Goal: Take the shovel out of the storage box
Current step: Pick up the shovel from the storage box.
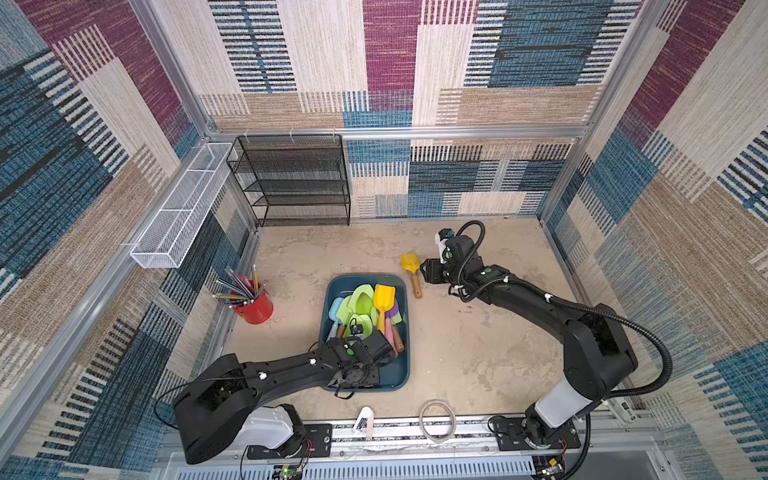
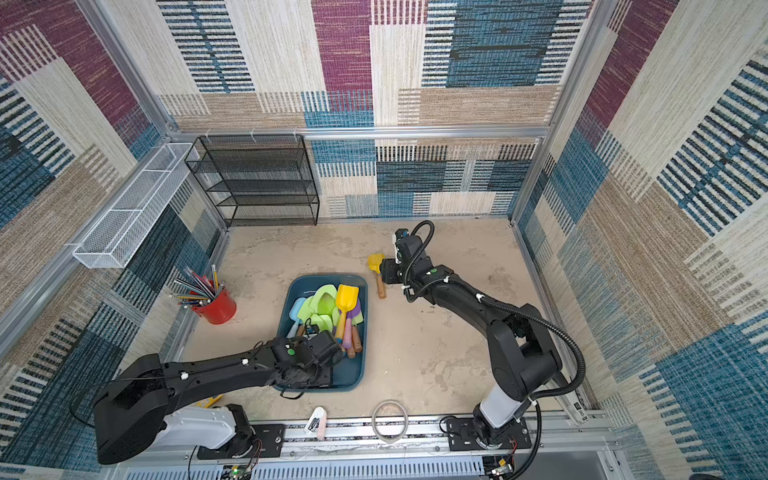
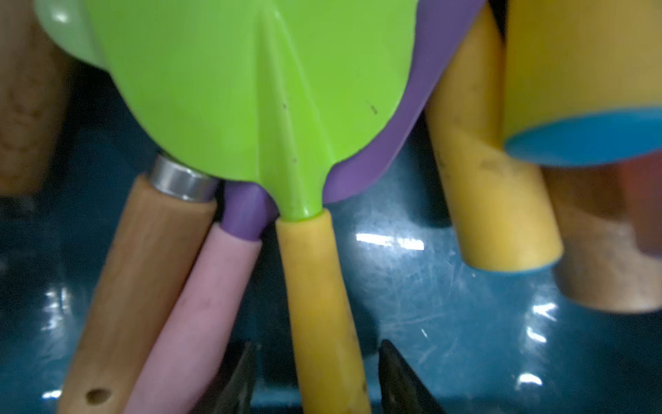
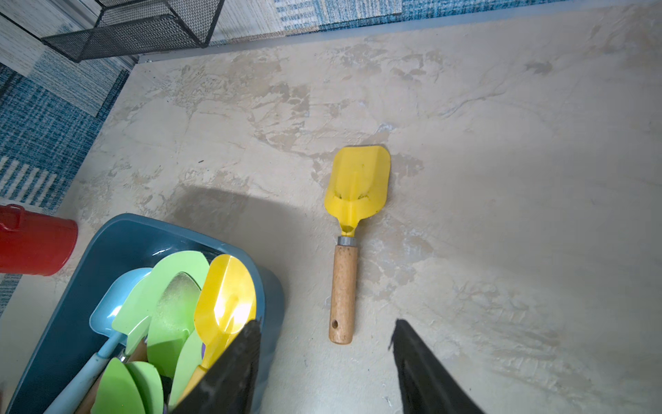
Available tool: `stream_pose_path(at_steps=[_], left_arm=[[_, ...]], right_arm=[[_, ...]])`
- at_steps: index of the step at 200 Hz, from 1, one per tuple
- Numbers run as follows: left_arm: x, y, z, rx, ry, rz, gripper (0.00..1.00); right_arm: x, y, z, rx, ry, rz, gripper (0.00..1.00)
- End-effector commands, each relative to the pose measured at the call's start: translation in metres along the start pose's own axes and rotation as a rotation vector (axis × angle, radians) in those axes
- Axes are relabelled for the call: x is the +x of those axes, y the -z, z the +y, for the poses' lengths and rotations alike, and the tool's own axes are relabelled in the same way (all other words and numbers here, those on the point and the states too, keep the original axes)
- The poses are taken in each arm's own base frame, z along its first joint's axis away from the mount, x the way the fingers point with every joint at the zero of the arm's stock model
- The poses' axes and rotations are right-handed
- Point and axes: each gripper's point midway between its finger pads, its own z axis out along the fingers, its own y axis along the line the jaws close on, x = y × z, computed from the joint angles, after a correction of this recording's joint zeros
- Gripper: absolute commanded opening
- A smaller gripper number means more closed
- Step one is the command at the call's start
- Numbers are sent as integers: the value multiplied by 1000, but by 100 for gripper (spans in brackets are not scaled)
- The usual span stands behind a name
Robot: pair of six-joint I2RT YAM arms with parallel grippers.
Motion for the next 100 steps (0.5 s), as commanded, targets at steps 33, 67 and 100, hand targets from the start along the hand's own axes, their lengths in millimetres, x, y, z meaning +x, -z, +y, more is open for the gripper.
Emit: stream_pose_path(at_steps=[33,67,100], left_arm=[[11,-10,5,-55,-7,38,53],[15,-17,7,-84,-18,54,53],[15,-20,7,-99,-22,61,43]], right_arm=[[-7,9,3,-26,-7,-36,59],[-4,11,4,-34,-10,-37,57],[-3,13,4,-40,-6,-38,54]])
